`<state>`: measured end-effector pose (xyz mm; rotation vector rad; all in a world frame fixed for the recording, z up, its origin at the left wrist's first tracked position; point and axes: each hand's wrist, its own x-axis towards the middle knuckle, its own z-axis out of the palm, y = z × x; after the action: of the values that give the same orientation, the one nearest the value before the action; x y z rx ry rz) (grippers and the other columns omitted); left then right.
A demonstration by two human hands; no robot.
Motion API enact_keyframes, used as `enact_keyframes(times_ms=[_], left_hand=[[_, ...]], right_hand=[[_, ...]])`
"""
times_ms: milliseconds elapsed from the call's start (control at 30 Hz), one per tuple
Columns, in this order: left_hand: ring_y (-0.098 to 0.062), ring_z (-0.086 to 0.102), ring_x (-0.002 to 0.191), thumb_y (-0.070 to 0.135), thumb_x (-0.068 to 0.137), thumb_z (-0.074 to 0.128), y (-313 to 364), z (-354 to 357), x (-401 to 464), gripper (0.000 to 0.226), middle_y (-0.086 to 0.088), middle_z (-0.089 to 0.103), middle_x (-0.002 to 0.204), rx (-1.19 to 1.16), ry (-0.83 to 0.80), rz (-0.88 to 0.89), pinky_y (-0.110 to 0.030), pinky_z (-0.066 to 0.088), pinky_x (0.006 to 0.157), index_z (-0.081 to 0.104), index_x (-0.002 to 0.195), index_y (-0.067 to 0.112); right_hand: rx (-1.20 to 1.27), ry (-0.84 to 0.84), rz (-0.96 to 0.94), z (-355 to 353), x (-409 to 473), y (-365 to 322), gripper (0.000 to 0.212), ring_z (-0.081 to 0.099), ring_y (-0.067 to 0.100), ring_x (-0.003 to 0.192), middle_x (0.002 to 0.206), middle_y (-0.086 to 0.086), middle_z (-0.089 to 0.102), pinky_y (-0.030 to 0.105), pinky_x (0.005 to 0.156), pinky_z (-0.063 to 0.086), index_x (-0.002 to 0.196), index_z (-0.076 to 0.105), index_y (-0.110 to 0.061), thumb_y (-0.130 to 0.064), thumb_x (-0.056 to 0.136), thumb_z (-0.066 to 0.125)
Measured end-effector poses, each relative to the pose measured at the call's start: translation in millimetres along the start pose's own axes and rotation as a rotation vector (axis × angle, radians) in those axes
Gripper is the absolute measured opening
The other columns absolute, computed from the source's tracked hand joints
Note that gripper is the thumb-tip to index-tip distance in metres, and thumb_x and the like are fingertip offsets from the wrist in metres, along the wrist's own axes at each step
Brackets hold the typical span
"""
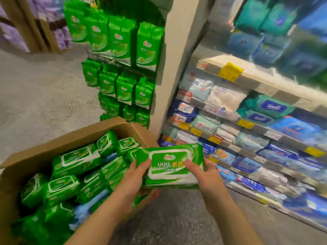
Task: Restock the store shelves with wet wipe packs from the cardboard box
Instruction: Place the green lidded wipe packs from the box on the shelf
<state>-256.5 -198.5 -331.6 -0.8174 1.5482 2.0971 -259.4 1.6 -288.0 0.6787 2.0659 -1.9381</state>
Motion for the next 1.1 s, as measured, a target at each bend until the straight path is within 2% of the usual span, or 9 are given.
enact_keyframes(times_ms=[167, 333, 400, 500, 633, 767, 867, 967, 1100], left_hand=[[-0.008, 0.071, 0.059, 0.022, 0.102, 0.057, 8, 129, 1, 0.027, 0.002, 0.072, 0.090, 0.171, -0.095, 0.140, -0.023, 0.053, 0.047, 0.054, 0.129, 0.024], [-0.024, 0.074, 0.097, 0.024, 0.097, 0.065, 5, 242, 0, 0.035, -0.001, 0.076, 0.109, 0.283, -0.248, 0.209, -0.049, 0.057, 0.094, 0.057, 0.131, 0.032], [-0.024, 0.074, 0.102, 0.021, 0.096, 0.067, 2, 284, -3, 0.033, 0.001, 0.077, 0.112, 0.317, -0.325, 0.230, -0.053, 0.054, 0.100, 0.060, 0.126, 0.032], [-0.024, 0.073, 0.106, 0.017, 0.094, 0.069, -1, 338, -7, 0.041, 0.001, 0.077, 0.115, 0.351, -0.421, 0.267, -0.053, 0.054, 0.101, 0.059, 0.131, 0.031], [-0.023, 0.075, 0.104, 0.024, 0.088, 0.076, 5, 394, -12, 0.048, 0.001, 0.076, 0.118, 0.387, -0.527, 0.296, -0.051, 0.057, 0.095, 0.060, 0.130, 0.041], [-0.025, 0.075, 0.102, 0.012, 0.091, 0.072, 22, 441, -7, 0.051, 0.003, 0.076, 0.116, 0.385, -0.641, 0.313, -0.049, 0.057, 0.096, 0.060, 0.130, 0.041], [-0.022, 0.076, 0.100, 0.014, 0.088, 0.075, 36, 474, 2, 0.055, 0.006, 0.076, 0.115, 0.389, -0.722, 0.344, -0.042, 0.059, 0.088, 0.059, 0.132, 0.041], [-0.021, 0.073, 0.107, 0.027, 0.075, 0.080, 52, 507, 22, 0.068, 0.008, 0.075, 0.117, 0.393, -0.789, 0.347, -0.042, 0.056, 0.095, 0.056, 0.137, 0.042], [-0.003, 0.071, 0.105, 0.028, 0.072, 0.091, 81, 548, 55, 0.081, 0.027, 0.073, 0.111, 0.506, -0.862, 0.407, -0.026, 0.054, 0.091, 0.048, 0.135, 0.054]], right_hand=[[0.111, 0.125, -0.076, -114, 4, -5, 0.036, 0.076, 0.013, 0.092, 0.104, -0.007, 0.079, 0.026, 0.073, 0.054, 0.123, 0.066, -0.024, -0.035, 0.090, 0.074], [0.201, 0.285, -0.129, -224, 9, -5, 0.029, 0.073, 0.015, 0.102, 0.110, -0.009, 0.077, 0.043, 0.099, 0.053, 0.122, 0.066, -0.034, -0.037, 0.093, 0.070], [0.206, 0.364, -0.168, -265, 8, -7, 0.031, 0.071, 0.016, 0.104, 0.111, -0.010, 0.076, 0.046, 0.102, 0.051, 0.123, 0.065, -0.037, -0.042, 0.093, 0.071], [0.201, 0.396, -0.238, -317, 4, -14, 0.036, 0.071, 0.015, 0.108, 0.113, -0.013, 0.076, 0.050, 0.105, 0.049, 0.125, 0.064, -0.042, -0.051, 0.090, 0.069], [0.289, 0.449, -0.303, -365, 9, -26, 0.030, 0.074, 0.021, 0.106, 0.114, -0.005, 0.077, 0.052, 0.100, 0.053, 0.125, 0.067, -0.039, -0.038, 0.095, 0.067], [0.329, 0.512, -0.311, -401, 20, -40, 0.048, 0.070, 0.028, 0.115, 0.123, -0.004, 0.074, 0.059, 0.106, 0.048, 0.129, 0.063, -0.044, -0.055, 0.083, 0.069], [0.369, 0.601, -0.308, -429, 38, -51, 0.033, 0.069, 0.027, 0.116, 0.120, -0.006, 0.075, 0.060, 0.107, 0.046, 0.128, 0.063, -0.042, -0.038, 0.096, 0.067], [0.414, 0.655, -0.319, -451, 61, -67, 0.061, 0.069, 0.026, 0.116, 0.122, -0.003, 0.074, 0.057, 0.110, 0.046, 0.137, 0.052, -0.035, -0.035, 0.084, 0.081], [0.341, 0.663, -0.341, -476, 92, -103, 0.101, 0.069, 0.027, 0.116, 0.128, 0.000, 0.071, 0.055, 0.109, 0.047, 0.138, 0.050, -0.034, -0.056, 0.049, 0.093]])
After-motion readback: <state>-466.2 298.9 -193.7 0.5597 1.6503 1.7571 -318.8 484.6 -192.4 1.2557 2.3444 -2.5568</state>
